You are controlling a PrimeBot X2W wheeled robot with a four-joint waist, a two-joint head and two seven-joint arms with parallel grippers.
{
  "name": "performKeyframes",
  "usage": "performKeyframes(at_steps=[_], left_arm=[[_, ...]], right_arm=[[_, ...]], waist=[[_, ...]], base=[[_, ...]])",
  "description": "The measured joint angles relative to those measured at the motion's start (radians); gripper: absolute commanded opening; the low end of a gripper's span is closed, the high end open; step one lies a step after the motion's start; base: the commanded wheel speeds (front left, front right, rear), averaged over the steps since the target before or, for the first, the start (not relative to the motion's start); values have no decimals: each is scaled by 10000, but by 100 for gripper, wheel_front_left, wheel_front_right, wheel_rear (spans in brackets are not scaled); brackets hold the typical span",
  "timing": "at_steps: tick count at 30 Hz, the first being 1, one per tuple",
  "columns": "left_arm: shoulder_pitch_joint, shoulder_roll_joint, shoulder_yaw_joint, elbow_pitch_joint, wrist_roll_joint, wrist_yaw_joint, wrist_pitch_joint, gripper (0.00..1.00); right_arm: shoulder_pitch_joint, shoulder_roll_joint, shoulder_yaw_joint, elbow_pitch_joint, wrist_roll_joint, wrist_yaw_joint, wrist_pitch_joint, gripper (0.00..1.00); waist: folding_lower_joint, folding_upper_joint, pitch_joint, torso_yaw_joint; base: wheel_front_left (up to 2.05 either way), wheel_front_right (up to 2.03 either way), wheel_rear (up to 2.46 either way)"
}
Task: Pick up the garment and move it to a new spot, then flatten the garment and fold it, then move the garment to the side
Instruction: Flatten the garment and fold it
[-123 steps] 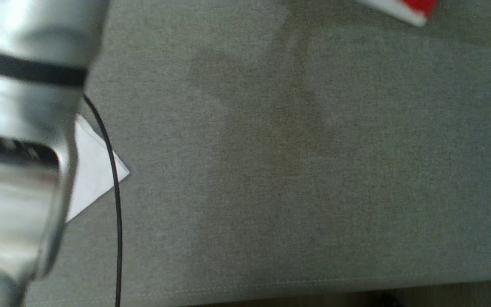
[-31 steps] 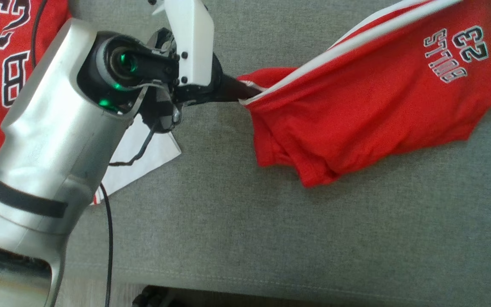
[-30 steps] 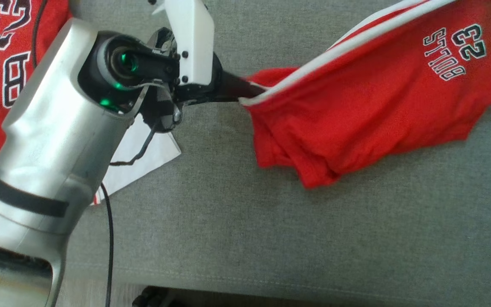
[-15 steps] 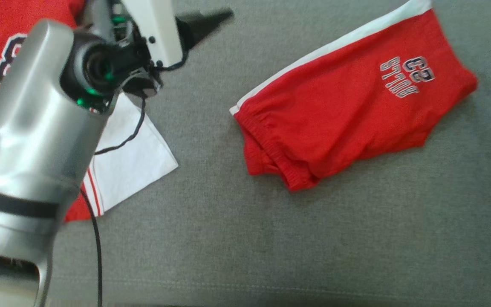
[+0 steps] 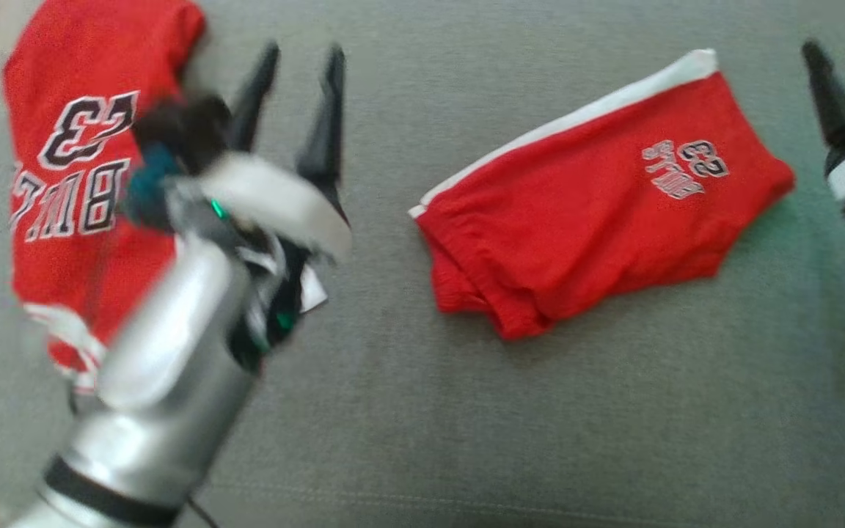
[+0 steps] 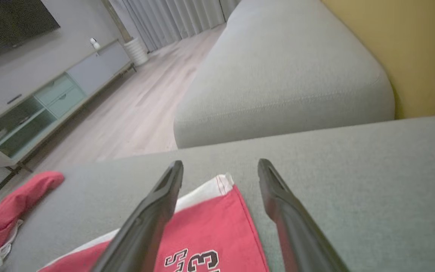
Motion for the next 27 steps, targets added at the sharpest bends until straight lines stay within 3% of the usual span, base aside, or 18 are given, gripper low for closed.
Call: performKeyframes(at_steps=[3, 10, 20, 23, 24, 25, 27], left_arm=[[1129, -336, -174, -395, 418, 410, -959, 100], [2412, -719, -75, -945, 815, 681, -1174, 100], [3544, -1252, 650, -1586, 1747, 431, -1175, 100], [3907, -1423, 915, -1641, 1942, 253, -1177, 100], [4016, -1438, 951, -1634, 1975, 213, -1177, 100], [4107, -1459, 1001, -1632, 2023, 157, -1175, 100], [4180, -1522, 1135, -1605, 2059, 79, -1175, 100]], right_arm=[[48, 267, 211, 905, 178, 0, 441, 100], [-135, 247, 443, 2497, 426, 0, 1964, 100], [-957, 330, 522, 4332, 1551, 2, 6819, 100], [-989, 380, 593, 4194, 1561, 0, 7434, 100], [-968, 385, 591, 4111, 1563, 0, 7409, 82], [-908, 399, 575, 3994, 1567, 0, 7294, 50], [-724, 470, 531, 3735, 1641, 0, 6872, 0]], waist=[[0, 0, 46, 459], [0, 0, 251, 1242], [0, 0, 287, 2003], [0, 0, 227, 2004], [0, 0, 220, 1988], [0, 0, 209, 1968], [0, 0, 185, 1911]], base=[[0, 0, 0], [0, 0, 0], [0, 0, 0], [0, 0, 0], [0, 0, 0], [0, 0, 0], [0, 0, 0]])
